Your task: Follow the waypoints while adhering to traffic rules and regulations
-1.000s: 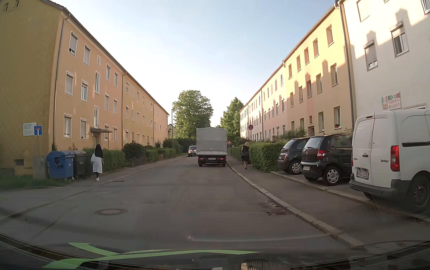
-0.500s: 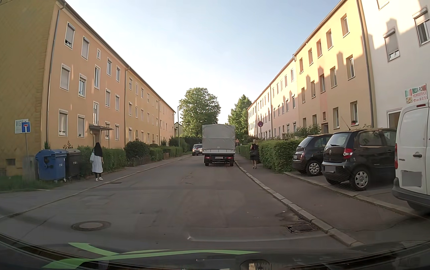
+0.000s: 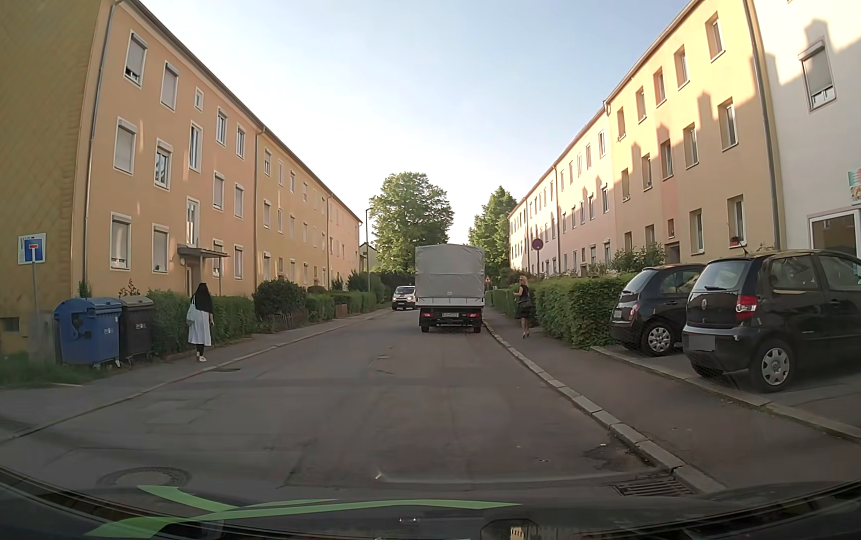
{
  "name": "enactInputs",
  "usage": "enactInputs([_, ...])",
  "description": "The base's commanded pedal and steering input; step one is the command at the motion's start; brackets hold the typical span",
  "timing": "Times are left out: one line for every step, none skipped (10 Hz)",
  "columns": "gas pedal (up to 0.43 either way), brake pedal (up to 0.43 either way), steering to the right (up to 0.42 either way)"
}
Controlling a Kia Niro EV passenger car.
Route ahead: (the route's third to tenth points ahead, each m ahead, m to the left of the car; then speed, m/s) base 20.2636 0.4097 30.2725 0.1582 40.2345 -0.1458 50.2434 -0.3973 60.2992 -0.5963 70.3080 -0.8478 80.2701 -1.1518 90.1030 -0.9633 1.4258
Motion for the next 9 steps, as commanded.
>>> enactInputs([0.0,0.262,-0.068])
enactInputs([0.0,0.262,-0.063])
enactInputs([0.0,0.262,-0.061])
enactInputs([0.0,0.262,-0.059])
enactInputs([0.0,0.256,-0.058])
enactInputs([0.0,0.25,-0.058])
enactInputs([0.0,0.183,-0.058])
enactInputs([0.0,0.11,-0.057])
enactInputs([0.0,0.091,-0.056])
